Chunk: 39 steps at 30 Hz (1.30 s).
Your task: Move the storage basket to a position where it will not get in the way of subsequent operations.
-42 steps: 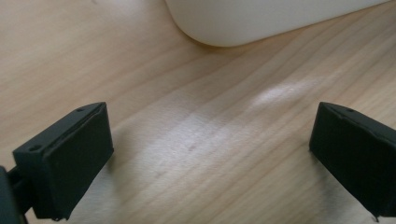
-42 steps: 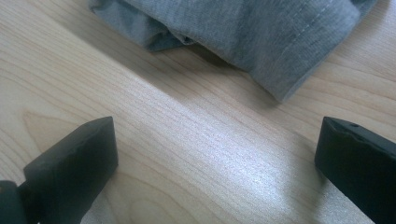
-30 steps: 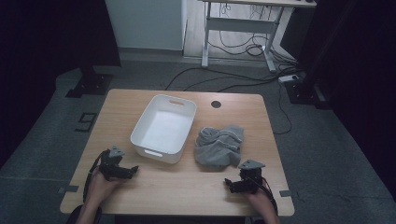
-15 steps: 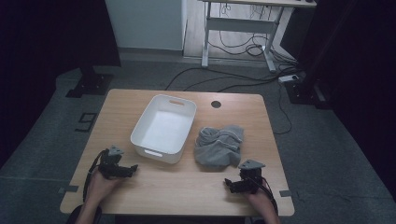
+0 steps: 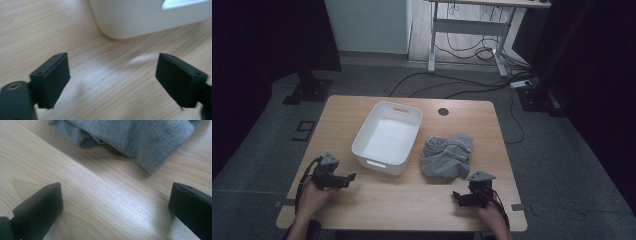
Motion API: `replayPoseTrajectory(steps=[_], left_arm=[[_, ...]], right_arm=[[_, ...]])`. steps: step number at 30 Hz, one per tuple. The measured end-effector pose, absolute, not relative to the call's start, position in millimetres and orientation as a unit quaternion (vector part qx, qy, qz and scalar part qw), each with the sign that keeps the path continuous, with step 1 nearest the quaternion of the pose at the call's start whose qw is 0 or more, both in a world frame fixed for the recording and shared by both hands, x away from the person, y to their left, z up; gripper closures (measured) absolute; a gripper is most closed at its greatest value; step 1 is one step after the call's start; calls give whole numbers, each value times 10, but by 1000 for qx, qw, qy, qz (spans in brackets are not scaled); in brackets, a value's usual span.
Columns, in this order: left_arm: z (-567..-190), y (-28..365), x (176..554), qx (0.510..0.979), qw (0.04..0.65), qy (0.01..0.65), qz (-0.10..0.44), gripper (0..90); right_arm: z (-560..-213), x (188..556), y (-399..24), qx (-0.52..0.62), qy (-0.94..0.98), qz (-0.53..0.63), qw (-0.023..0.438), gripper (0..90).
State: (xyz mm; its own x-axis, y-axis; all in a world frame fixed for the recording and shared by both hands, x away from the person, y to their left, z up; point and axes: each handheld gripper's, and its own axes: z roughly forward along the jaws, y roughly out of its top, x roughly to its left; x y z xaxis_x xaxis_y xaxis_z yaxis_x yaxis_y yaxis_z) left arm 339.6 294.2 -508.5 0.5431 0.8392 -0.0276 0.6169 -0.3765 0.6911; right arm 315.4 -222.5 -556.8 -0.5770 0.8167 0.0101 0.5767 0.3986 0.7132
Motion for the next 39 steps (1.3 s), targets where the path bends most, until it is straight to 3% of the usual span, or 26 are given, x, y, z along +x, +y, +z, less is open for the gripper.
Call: replayPoseTrajectory(steps=[9,17,26,39], left_arm=[[-4845,2921,3343,822,337,424,177,181],[-4486,2818,3359,825,368,395,169,276],[-4290,2445,3454,842,385,347,150,385],[-4272,1904,3585,861,387,303,129,437]], right_arm=[[-5568,3154,-2225,426,818,345,174,0],[-5568,3154,-2225,426,818,345,174,0],[-5568,3154,-2225,425,818,345,174,0],[-5568,3154,-2225,426,818,345,174,0]])
